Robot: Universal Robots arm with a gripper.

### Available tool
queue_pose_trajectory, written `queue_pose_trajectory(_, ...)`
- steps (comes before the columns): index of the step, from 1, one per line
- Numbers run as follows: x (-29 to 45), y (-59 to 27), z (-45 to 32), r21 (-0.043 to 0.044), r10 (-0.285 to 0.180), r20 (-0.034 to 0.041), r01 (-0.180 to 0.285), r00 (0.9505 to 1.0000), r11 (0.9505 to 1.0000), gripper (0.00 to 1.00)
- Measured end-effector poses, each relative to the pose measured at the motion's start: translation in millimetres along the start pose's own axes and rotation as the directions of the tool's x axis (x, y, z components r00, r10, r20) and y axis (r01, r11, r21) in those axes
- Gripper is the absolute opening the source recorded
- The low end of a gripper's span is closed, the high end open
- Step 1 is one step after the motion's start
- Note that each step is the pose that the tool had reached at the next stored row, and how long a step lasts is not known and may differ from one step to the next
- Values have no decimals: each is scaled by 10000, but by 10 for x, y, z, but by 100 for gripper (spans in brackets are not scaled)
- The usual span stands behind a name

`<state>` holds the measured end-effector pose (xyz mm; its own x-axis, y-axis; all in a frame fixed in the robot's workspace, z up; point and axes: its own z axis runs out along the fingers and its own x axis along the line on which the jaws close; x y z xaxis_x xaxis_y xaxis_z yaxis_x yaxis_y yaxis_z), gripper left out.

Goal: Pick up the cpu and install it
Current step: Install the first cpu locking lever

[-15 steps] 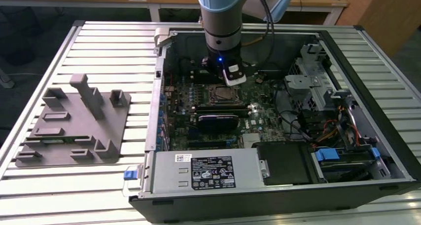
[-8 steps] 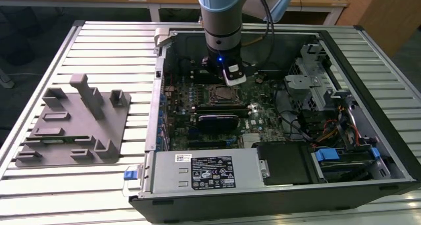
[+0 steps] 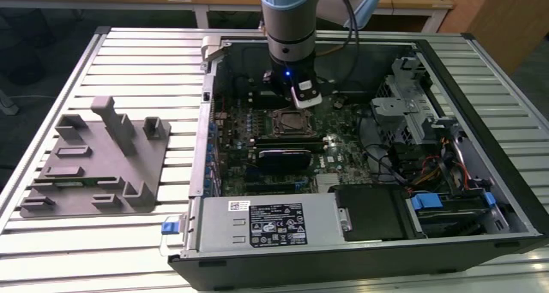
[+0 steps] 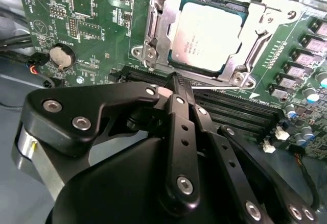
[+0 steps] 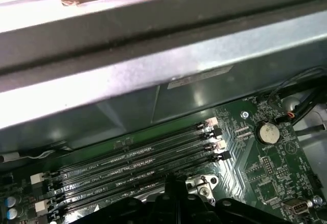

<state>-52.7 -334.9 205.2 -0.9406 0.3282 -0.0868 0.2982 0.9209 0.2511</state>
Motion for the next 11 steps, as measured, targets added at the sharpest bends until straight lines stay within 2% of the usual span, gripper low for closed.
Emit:
queue_pose_trajectory(8,17,48,5,-8,2,-2,-2,10000,10000,11)
queue_pose_trajectory(11,20,51,10,-43,7,-10,-7,10000,10000,11)
